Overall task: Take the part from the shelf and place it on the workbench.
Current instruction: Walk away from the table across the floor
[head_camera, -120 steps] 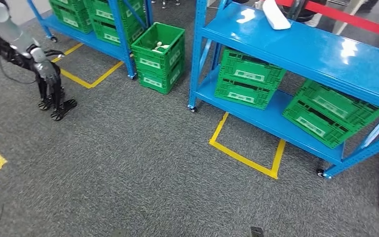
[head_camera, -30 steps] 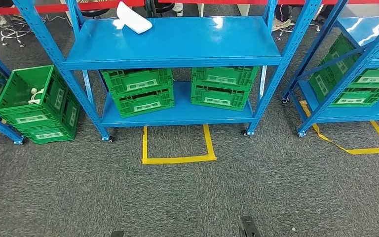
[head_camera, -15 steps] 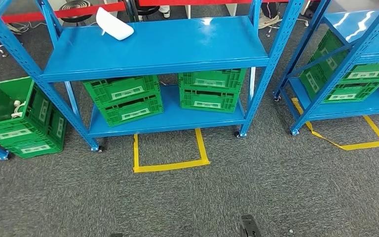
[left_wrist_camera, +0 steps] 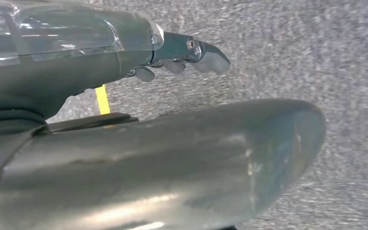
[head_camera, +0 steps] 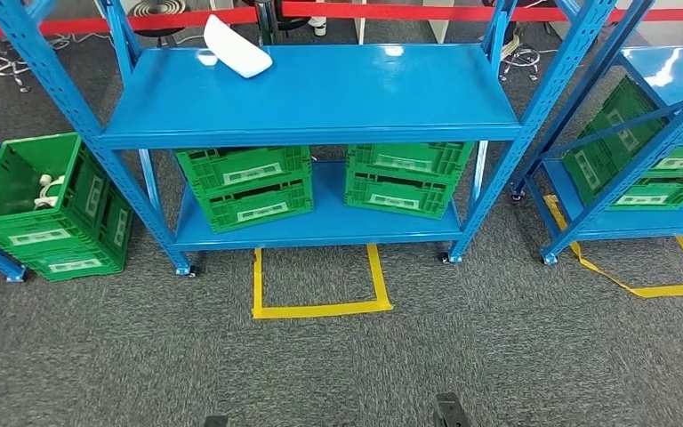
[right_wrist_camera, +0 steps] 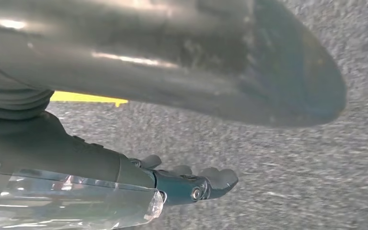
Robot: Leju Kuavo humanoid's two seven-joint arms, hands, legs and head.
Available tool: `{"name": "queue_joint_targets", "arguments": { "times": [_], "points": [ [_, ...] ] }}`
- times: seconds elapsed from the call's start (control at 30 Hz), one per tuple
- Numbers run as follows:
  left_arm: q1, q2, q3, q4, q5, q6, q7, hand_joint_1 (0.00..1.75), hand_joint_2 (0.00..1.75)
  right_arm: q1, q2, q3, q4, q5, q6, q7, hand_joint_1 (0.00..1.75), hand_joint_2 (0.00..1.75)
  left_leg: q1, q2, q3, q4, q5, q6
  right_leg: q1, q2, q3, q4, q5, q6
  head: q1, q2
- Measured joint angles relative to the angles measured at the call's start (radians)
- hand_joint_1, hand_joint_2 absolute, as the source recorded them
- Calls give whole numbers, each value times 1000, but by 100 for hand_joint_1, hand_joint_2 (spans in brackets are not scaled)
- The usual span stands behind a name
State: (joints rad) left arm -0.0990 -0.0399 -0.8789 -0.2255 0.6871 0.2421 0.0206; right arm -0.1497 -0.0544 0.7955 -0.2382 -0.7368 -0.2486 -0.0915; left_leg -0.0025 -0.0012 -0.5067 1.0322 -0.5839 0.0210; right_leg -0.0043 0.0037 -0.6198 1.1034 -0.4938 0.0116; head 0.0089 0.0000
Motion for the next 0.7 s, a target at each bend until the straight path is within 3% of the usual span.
{"name": "queue_joint_targets", "arguments": {
  "times": [0.07,0.1,0.2,0.23,0.3,0.33,0.37,0.4,0.47,0.5,0.53,0.6,0.7],
  "points": [
    [-2,-4,0,0,0,-1,0,0,0,0,-4,2,0,-3,0,-2,0,0,2,0,-1,-2,-6,-9,9,-1,18,-43,-4,-17,-1,0],
    [-3,-6,-1,0,1,-1,-1,0,0,0,-4,3,0,-4,0,-3,0,0,3,0,-1,-5,-7,-14,11,-1,23,-58,-9,-21,0,0],
    [-4,-7,-1,0,1,-2,-4,0,0,2,-5,4,-1,-7,0,-8,0,0,2,0,-3,10,-26,-28,1,-3,55,-101,-11,-26,0,0],
    [-5,-7,-1,0,1,-2,-4,0,0,2,-6,4,-2,-8,0,-8,0,0,3,0,-22,49,-44,-32,-4,-4,68,-113,-11,-27,-4,0],
    [-5,-6,-2,0,1,-2,-5,0,0,2,-5,4,-3,-8,0,-9,0,0,9,-1,-99,175,-84,-42,-6,-4,86,-121,-19,-28,-15,0],
    [-4,-5,-2,0,1,-2,-5,0,0,3,-4,4,-3,-8,0,-9,0,0,13,-1,-136,225,-89,-46,-7,-4,95,-122,-25,-26,-18,0],
    [-3,-5,-2,0,1,-2,-5,0,0,5,-4,4,-3,-8,0,-10,0,0,16,-1,-161,245,-75,-51,-8,-3,104,-121,-33,-24,-19,0],
    [-2,-4,-2,0,1,-2,-5,0,0,6,-3,4,-3,-8,0,-10,0,0,19,0,-166,229,-40,-56,-11,-2,116,-121,-41,-20,-20,0],
    [0,-3,-2,0,1,-2,-4,0,0,8,-3,4,-3,-8,0,-10,0,0,24,4,-138,128,51,-65,-17,1,139,-119,-61,-7,-22,0],
    [0,-3,-2,0,1,-2,-4,0,0,7,-3,4,-4,-8,1,-10,0,0,24,6,-118,79,76,-67,-19,3,147,-116,-72,1,-26,0],
    [-1,-3,-2,0,2,-2,-4,0,0,5,-3,4,-4,-7,1,-10,0,0,23,7,-102,46,81,-62,-19,4,152,-114,-80,9,-29,0],
    [-1,-2,-2,0,6,-3,-3,0,0,2,-3,4,-5,-4,2,-10,0,0,18,8,-88,24,61,-41,-18,5,157,-111,-85,22,-29,0],
    [0,-1,-2,0,13,-6,-2,0,0,-1,0,6,-6,4,0,-10,0,0,18,5,-72,15,47,-14,-21,2,146,-75,-96,32,-15,0]
  ]
}}
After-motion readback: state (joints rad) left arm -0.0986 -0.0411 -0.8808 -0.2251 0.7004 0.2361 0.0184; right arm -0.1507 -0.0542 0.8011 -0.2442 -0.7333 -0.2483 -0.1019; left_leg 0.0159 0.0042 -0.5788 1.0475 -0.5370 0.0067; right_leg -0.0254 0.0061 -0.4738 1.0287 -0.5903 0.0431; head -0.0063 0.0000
